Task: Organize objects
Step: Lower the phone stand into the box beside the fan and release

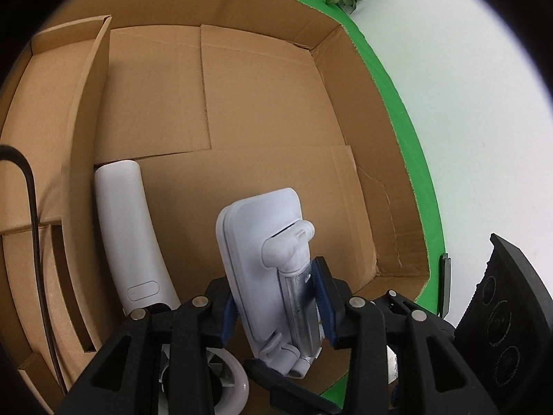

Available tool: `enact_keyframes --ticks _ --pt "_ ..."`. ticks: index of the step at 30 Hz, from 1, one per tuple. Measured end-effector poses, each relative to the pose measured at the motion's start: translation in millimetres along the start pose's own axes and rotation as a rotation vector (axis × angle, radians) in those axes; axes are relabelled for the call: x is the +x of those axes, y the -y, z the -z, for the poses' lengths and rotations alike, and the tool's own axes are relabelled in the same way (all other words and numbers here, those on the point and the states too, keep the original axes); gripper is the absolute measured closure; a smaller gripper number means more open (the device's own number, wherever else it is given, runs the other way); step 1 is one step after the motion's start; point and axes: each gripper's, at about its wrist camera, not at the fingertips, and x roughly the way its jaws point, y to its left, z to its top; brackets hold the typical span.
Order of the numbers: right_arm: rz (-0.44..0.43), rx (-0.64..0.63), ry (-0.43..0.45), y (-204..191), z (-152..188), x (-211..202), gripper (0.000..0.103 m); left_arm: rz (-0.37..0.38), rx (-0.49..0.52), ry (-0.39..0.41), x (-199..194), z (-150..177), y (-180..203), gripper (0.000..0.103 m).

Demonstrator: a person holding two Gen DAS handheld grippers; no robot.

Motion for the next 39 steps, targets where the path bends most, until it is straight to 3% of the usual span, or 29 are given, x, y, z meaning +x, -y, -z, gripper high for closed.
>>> enact_keyframes --ticks 12,16,19,22,25,39 --pt "-0.018 -0.007 -0.053 -6.1 -0.4 3.9 0.037 -0.029 -0.018 0.007 -2.4 -4.3 0.0 0.065" --pt "-0.055 0.021 -0.045 -1.8 -1.7 -2.7 0.038 -0.023 -0.015 0.041 -20.2 -0.3 -1.5 0.065" --pt "-0.038 0.035 -0.027 5.5 -4.8 -10.4 0.038 -0.049 0.003 0.089 -40.0 7.1 -2.0 0.065" --pt "0.032 0.059 -0.034 11.3 -7.8 -10.7 0.044 -0.069 0.019 0.127 -56.6 16.2 -6.2 0.065" --pt "0.081 0.066 -0.104 16.1 -9.9 5.8 0.054 -0.078 0.029 0.148 -66.8 25.7 -13.1 0.065" --pt "0.099 -0.032 -0.087 -10.6 -8.7 14.2 0.063 -0.087 0.06 0.172 -72.0 42.7 -23.6 0.065"
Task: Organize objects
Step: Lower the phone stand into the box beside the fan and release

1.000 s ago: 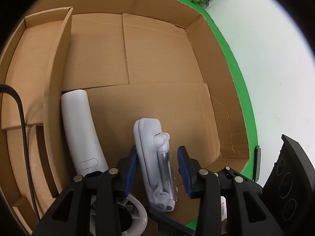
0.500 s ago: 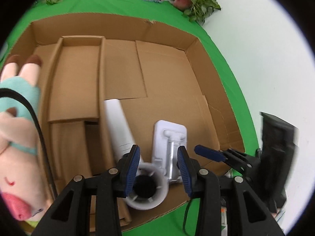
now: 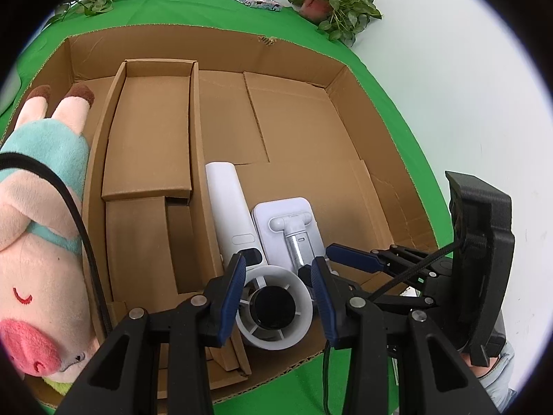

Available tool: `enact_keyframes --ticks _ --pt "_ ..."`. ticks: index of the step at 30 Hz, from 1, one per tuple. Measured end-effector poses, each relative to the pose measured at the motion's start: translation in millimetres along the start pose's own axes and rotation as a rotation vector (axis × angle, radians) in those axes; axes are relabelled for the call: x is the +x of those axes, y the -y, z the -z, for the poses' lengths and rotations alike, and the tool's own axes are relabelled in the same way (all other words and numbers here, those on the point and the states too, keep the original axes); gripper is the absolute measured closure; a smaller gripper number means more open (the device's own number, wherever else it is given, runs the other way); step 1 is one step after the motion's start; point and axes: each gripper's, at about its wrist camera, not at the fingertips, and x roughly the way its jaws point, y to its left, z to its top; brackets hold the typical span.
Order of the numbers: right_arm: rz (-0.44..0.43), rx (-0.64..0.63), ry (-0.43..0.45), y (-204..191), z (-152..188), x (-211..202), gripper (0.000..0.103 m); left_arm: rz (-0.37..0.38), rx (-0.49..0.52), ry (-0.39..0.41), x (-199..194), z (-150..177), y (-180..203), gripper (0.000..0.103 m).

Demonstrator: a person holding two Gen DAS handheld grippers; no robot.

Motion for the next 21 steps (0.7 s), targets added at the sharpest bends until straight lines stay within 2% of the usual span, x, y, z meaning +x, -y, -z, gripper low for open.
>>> enact_keyframes --ticks 11,14,16,21 --pt "0.008 0.054 0.001 -0.4 -0.8 5.9 0.063 -0.017 -0.023 0.022 -3.3 8.2 2.0 0.065" --pt "0.013 0.062 0.001 -1.6 -1.6 7.1 0.063 -0.004 -0.04 -0.019 1.5 14.3 2.5 0.065" --pt "0.014 0.066 0.001 -2.2 -2.2 8.0 0.063 -0.027 -0.016 -0.004 1.8 17.6 6.3 0.065" --pt "-0.001 0.074 0.023 -1.2 0.6 5.1 0.063 -0.037 -0.029 0.01 -0.7 21.3 7.3 0.065"
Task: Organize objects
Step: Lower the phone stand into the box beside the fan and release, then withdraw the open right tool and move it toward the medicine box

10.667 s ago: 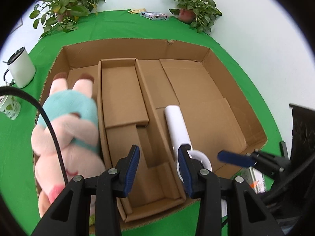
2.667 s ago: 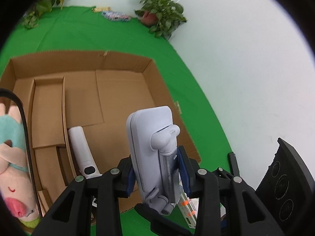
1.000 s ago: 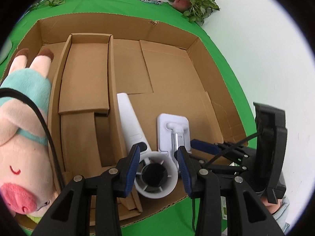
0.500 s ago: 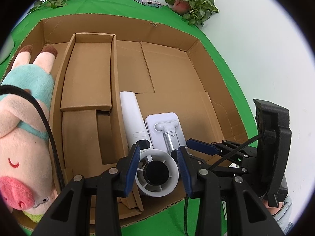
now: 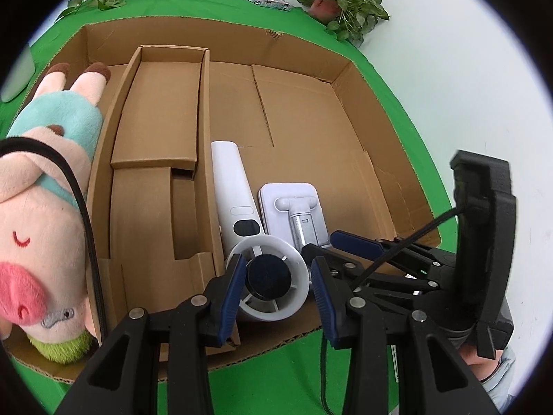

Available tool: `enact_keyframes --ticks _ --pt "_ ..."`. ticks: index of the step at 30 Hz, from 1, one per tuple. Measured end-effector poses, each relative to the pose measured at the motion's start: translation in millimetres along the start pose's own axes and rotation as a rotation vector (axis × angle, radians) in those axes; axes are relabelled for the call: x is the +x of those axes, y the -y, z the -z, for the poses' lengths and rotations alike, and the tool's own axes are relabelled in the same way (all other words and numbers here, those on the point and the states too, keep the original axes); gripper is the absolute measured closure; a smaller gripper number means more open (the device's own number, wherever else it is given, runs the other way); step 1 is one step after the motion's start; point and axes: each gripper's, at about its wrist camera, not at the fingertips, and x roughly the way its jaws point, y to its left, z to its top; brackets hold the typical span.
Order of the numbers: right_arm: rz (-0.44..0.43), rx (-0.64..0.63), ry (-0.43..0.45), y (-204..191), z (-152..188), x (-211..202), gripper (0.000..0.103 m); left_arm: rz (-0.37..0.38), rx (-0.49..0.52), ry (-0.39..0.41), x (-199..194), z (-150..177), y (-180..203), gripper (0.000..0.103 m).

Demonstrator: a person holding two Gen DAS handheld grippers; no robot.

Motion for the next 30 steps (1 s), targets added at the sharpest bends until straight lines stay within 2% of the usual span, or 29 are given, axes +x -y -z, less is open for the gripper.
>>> enact_keyframes --ticks 3,5,6,8,10,12,14,16,18,25,30 --pt "0.047 -0.016 0.096 -3.0 5.0 -21.0 0.057 -0.023 0.005 0.044 -10.1 4.6 1.6 0.065" --pt "0.08 -0.036 0.173 -6.1 11.7 -40.5 0.036 -0.047 0.004 0.086 -19.8 8.8 2.7 0.065" --pt "0.088 -0.046 0.22 -7.6 17.1 -51.9 0.032 -0.071 0.007 0.117 -27.5 12.3 2.5 0.065" --pt "0.099 -0.056 0.289 -9.9 29.1 -70.0 0.017 -0.096 0.004 0.16 -38.3 18.2 -1.2 0.065" --pt "0.124 -0.064 0.358 -12.2 45.5 -85.8 0.011 -0.128 -0.007 0.185 -45.0 26.2 -8.8 0.065" --pt "0.143 -0.08 0.399 -16.0 61.3 -95.5 0.01 -0.175 -0.019 0.188 -46.4 34.2 -18.1 0.065" --pt "0.095 -0.082 0.424 -16.5 75.9 -107.2 0.01 -0.197 -0.05 0.173 -43.3 42.5 -29.0 0.065" --pt "0.027 -0.07 0.448 -18.9 91.7 -117.7 0.01 -0.18 -0.069 0.202 -46.1 47.1 -33.6 0.065" --pt "0.01 -0.067 0.46 -25.9 106.3 -124.1 0.01 -0.177 -0.103 0.211 -48.8 47.6 -35.3 0.065" --pt "0.07 -0.137 0.428 -49.7 136.3 -120.6 0.01 -0.183 -0.199 0.221 -47.6 45.9 -36.5 0.065" --pt "0.142 -0.152 0.462 -58.6 147.5 -124.8 0.009 -0.235 -0.157 0.235 -48.7 48.2 -27.2 0.065"
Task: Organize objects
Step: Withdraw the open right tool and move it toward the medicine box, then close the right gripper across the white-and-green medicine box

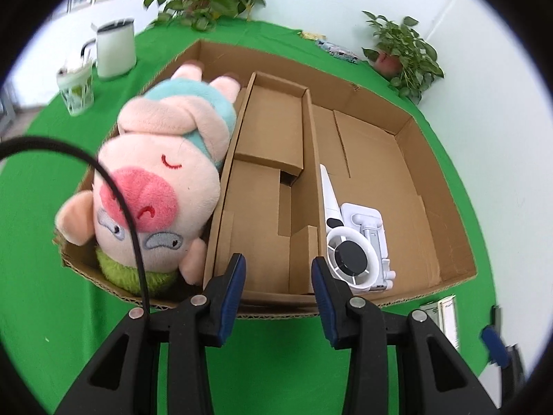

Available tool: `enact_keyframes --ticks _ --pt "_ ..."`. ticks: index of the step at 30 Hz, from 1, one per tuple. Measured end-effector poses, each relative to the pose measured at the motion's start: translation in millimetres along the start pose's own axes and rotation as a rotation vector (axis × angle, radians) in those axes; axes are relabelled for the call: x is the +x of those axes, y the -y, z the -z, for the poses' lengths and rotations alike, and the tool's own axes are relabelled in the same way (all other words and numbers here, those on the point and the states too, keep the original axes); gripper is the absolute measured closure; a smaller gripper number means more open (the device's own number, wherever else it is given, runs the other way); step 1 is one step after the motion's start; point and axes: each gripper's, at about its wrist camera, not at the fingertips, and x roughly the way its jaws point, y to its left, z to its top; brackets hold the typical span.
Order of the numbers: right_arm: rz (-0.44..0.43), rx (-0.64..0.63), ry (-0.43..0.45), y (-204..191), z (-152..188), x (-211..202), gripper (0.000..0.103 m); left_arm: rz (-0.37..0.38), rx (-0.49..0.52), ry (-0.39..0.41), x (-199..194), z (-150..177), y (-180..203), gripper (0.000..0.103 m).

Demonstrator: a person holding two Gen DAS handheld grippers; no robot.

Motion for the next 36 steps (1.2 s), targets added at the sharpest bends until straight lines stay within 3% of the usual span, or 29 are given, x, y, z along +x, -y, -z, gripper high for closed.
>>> enact_keyframes --ticks 4,5,8,13,18,19,25,28,34,36 --pt "0.03 -0.027 0.024 -5.3 5.6 -7.7 0.008 -0.1 0.085 0.094 -22.1 12.3 7.4 0.063" --pt "0.029 -0.029 0.028 -6.1 7.1 -10.0 0.007 -0.115 0.1 0.127 -31.4 16.9 6.7 0.057" --pt "0.023 -0.035 0.032 -7.2 11.5 -15.0 0.007 -0.124 0.096 0.207 -57.4 27.9 -2.9 0.048" --pt "0.029 -0.013 0.033 -5.2 18.3 -18.1 0.007 -0.174 0.13 0.319 -97.0 50.6 -13.2 0.047" --pt "0.063 -0.01 0.06 -6.4 23.9 -23.9 0.007 -0.242 0.205 0.452 -123.9 78.5 -2.9 0.023" --pt "0.066 -0.012 0.07 -7.2 25.9 -26.0 0.007 -0.242 0.215 0.469 -126.9 84.4 0.6 0.023" --pt "0.045 0.023 0.059 7.5 38.5 -36.4 0.007 -0.204 0.263 0.453 -122.2 110.8 19.8 0.023" --pt "0.099 0.088 0.037 39.9 53.1 -42.0 0.007 -0.161 0.261 0.392 -105.5 122.2 22.3 0.023" --pt "0.224 0.143 -0.153 106.0 89.6 -26.2 0.007 -0.132 0.249 0.282 -70.1 144.4 22.9 0.023" --pt "0.225 0.152 -0.186 114.6 98.3 -20.4 0.007 -0.121 0.245 0.265 -64.7 150.1 25.6 0.023"
